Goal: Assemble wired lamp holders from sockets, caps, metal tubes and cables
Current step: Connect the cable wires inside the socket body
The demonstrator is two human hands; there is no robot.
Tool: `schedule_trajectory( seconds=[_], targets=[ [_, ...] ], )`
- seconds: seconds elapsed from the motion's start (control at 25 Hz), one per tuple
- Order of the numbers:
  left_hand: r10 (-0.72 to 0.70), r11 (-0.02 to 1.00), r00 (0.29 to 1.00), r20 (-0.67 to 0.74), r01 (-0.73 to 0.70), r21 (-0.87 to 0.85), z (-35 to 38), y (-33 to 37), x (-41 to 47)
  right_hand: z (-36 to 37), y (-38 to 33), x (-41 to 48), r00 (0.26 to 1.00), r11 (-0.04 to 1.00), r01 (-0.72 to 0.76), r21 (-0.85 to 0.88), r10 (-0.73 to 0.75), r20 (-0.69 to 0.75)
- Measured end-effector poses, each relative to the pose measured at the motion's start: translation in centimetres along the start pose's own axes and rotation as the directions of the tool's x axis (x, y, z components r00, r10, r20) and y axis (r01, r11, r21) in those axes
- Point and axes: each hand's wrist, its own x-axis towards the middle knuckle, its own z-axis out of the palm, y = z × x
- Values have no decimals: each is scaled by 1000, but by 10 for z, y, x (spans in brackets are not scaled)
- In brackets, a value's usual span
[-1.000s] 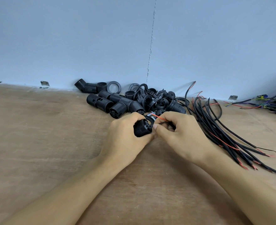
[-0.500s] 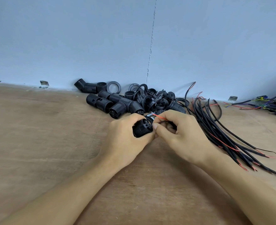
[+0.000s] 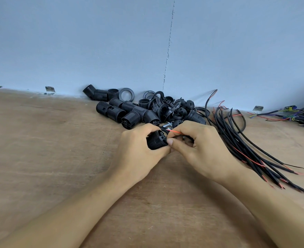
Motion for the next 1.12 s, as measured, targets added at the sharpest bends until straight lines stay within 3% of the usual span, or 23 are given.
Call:
schedule_trajectory(
  seconds=[0.28, 0.44, 0.6, 0.84, 1.12],
  targets=[
    [97, 994, 994, -53, -95, 45, -1, -1, 0, 2, -2, 1, 990, 984, -144, 108, 144, 7],
    [141, 986, 990, -26, -139, 89, -2, -1, 1, 5, -3, -1, 987, 978, -152, 143, 158, -30],
    [96, 994, 995, 12, -96, 48, -3, 0, 0, 2, -3, -2, 988, 972, -147, 184, 154, -23],
    [85, 996, 994, 67, -84, -9, -6, -1, 1, -1, -3, -1, 1000, 999, 13, -30, -13, 9],
    [123, 992, 990, 63, -124, 7, -4, -3, 0, 3, -4, -4, 999, 998, 42, -56, -40, 36]
  ],
)
